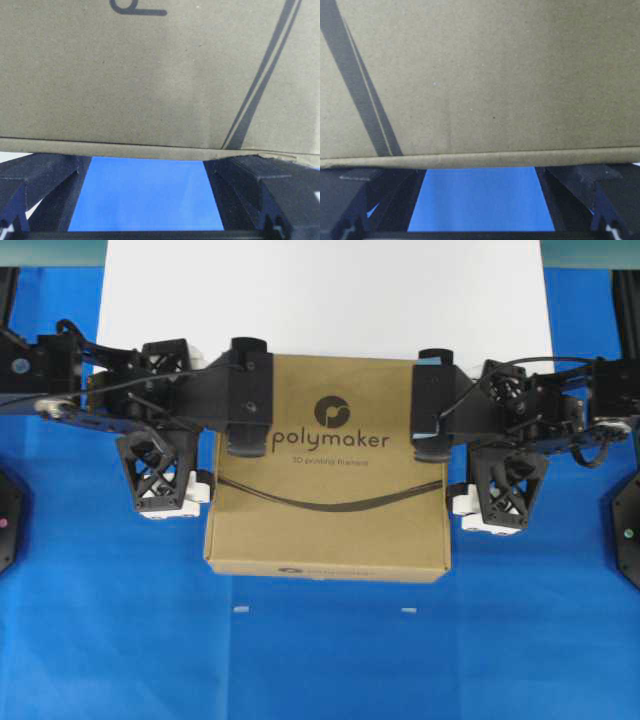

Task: Place the cardboard box on the stand after clamping it between your arms.
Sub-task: 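Lift the clamped box and carry it back onto the white stand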

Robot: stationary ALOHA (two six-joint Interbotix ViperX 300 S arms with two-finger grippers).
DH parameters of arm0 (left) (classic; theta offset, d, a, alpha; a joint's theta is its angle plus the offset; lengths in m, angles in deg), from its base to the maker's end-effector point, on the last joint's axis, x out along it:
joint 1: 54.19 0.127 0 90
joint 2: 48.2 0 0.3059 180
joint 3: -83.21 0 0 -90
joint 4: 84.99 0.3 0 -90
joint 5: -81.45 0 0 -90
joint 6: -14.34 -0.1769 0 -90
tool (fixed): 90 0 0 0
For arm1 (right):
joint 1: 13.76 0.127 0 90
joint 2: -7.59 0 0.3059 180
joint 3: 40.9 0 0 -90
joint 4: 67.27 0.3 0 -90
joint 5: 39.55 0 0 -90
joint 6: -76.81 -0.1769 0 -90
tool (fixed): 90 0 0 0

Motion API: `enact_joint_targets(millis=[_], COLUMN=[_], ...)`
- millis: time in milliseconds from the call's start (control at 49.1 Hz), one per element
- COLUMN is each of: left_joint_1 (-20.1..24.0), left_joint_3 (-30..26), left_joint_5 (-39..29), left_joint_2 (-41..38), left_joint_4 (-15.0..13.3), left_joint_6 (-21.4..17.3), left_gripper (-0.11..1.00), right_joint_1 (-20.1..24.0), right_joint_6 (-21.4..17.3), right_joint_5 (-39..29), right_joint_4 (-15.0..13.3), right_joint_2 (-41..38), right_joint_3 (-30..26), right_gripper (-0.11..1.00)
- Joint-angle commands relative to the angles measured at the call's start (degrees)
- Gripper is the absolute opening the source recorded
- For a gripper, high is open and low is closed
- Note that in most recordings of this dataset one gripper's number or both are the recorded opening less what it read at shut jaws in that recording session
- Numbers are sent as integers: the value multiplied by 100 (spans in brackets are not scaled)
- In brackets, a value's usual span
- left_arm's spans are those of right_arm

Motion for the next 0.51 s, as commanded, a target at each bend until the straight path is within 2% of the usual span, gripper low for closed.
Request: enact_joint_targets(millis=[0,81,285,387,489], left_joint_1=[70,220,527,694,791], left_joint_3=[-536,-589,-791,-861,-976], left_joint_5=[299,308,334,360,360], left_joint_2=[-53,-97,-237,-290,-396], left_joint_4=[-26,-26,-26,-26,-26], left_joint_6=[114,97,18,-211,-448], left_gripper=[84,84,84,84,84], right_joint_1=[-176,-325,-659,-958,-1143], right_joint_6=[-62,-9,448,712,1213], right_joint_5=[510,642,659,686,747], right_joint_4=[158,158,229,519,826], right_joint_2=[0,-62,-281,-422,-536], right_joint_3=[-615,-642,-817,-923,-1072], right_gripper=[98,98,98,98,98])
